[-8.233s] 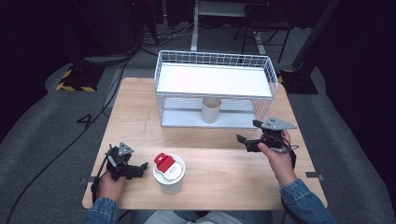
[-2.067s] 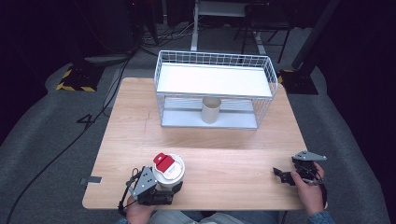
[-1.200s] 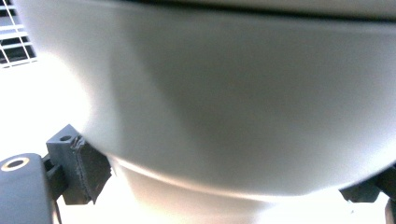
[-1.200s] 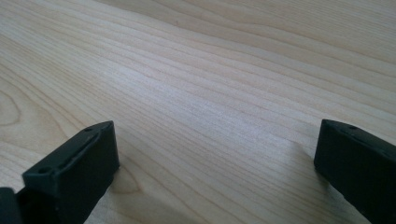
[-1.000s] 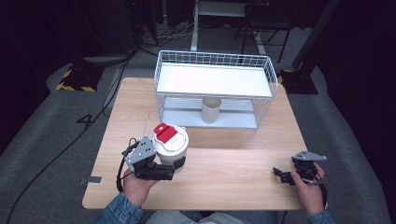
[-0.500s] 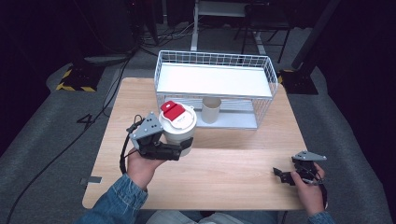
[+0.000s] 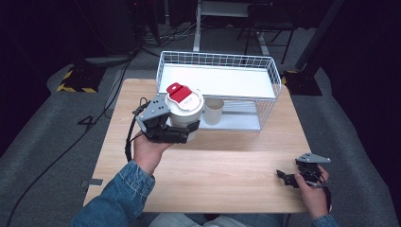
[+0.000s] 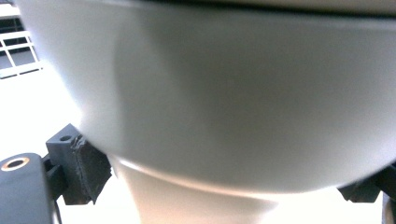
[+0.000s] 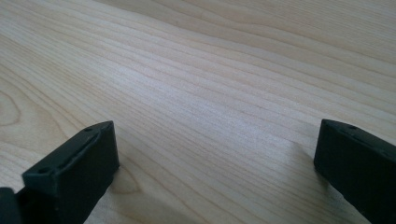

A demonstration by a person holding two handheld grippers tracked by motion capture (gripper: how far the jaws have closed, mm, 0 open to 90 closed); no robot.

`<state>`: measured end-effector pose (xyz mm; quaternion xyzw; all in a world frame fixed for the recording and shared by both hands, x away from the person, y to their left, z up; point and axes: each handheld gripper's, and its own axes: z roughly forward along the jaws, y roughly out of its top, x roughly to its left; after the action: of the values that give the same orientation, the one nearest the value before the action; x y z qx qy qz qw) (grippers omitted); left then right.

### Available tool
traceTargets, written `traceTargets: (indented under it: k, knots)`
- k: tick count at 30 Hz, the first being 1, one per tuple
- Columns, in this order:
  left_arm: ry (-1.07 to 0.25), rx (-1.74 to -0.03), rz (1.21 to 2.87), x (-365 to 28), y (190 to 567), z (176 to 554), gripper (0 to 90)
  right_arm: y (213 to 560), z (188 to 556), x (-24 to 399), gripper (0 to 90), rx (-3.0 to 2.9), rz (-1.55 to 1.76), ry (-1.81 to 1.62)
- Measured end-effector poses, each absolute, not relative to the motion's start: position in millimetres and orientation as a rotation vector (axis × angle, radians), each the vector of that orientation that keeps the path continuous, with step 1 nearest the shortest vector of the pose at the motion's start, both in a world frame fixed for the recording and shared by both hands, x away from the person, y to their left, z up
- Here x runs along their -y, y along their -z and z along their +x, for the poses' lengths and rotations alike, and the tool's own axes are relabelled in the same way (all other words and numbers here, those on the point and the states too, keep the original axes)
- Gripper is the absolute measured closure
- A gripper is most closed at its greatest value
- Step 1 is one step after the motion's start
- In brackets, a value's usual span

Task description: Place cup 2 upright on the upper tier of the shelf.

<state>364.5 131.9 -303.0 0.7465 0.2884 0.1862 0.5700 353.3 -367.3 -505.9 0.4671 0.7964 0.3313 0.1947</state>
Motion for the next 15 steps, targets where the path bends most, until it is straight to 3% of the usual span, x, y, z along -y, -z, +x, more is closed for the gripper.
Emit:
traceTargets:
  k: [15]
  knots:
    - [-0.461, -0.689, 1.712, -126, 278, 398, 10.0, 506, 353, 367, 0.0, -2.233, 1.309, -0.928]
